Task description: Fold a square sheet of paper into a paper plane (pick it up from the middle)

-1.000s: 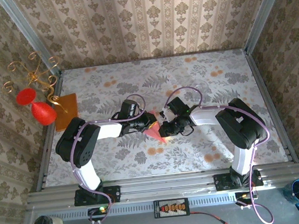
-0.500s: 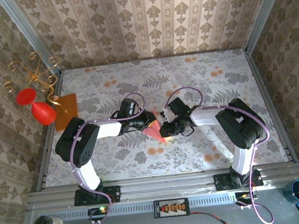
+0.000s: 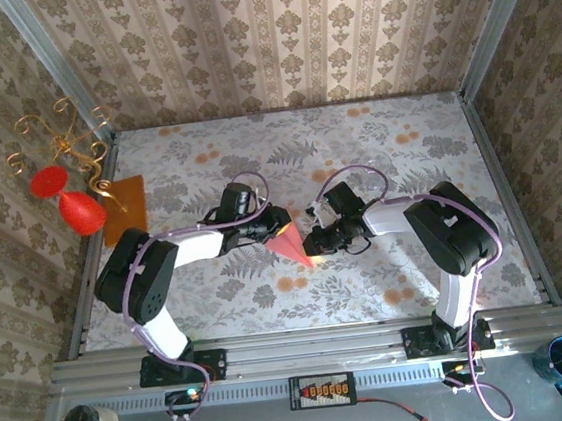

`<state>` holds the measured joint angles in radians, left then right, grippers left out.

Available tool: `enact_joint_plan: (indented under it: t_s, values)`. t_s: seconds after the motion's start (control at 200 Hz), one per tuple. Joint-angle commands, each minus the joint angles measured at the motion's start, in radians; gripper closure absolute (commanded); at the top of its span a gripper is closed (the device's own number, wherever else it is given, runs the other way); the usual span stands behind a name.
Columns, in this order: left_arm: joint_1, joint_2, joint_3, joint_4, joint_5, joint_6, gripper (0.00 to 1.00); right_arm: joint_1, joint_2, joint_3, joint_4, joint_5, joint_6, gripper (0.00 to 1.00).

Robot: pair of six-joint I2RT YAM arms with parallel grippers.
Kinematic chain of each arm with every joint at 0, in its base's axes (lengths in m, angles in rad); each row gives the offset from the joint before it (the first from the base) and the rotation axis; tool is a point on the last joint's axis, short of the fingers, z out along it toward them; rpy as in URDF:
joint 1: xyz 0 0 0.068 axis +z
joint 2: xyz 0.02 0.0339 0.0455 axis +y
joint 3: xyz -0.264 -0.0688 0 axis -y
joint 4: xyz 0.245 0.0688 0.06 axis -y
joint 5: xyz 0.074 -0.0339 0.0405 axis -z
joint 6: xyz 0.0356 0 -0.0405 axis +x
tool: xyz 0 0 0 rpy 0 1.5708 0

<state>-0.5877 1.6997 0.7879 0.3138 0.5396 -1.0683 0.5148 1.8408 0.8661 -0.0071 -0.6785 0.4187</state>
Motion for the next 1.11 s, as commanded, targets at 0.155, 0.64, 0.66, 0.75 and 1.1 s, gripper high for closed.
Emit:
enact_joint_plan:
  t_s: [0.155, 0.64, 0.66, 0.75, 1.1]
  values:
    - [-0.035, 0.015, -0.032, 0.015, 0.023, 0.026, 0.84, -0.002, 0.052, -0.010, -0.038, -0.003, 0.010, 0.85]
    - [-0.029, 0.107, -0.015, 0.056, -0.006, 0.001, 0.95, -0.017, 0.067, 0.008, -0.074, -0.006, 0.027, 0.85]
    - [-0.028, 0.109, -0.015, 0.057, -0.006, 0.002, 0.96, -0.019, 0.067, 0.008, -0.076, -0.005, 0.028, 0.85]
    - [-0.026, 0.115, -0.011, 0.058, -0.004, 0.002, 0.96, -0.021, 0.064, 0.005, -0.078, -0.003, 0.029, 0.85]
    - [-0.015, 0.115, -0.007, 0.036, -0.002, 0.009, 0.96, -0.022, 0.053, -0.001, -0.077, -0.004, 0.044, 0.84]
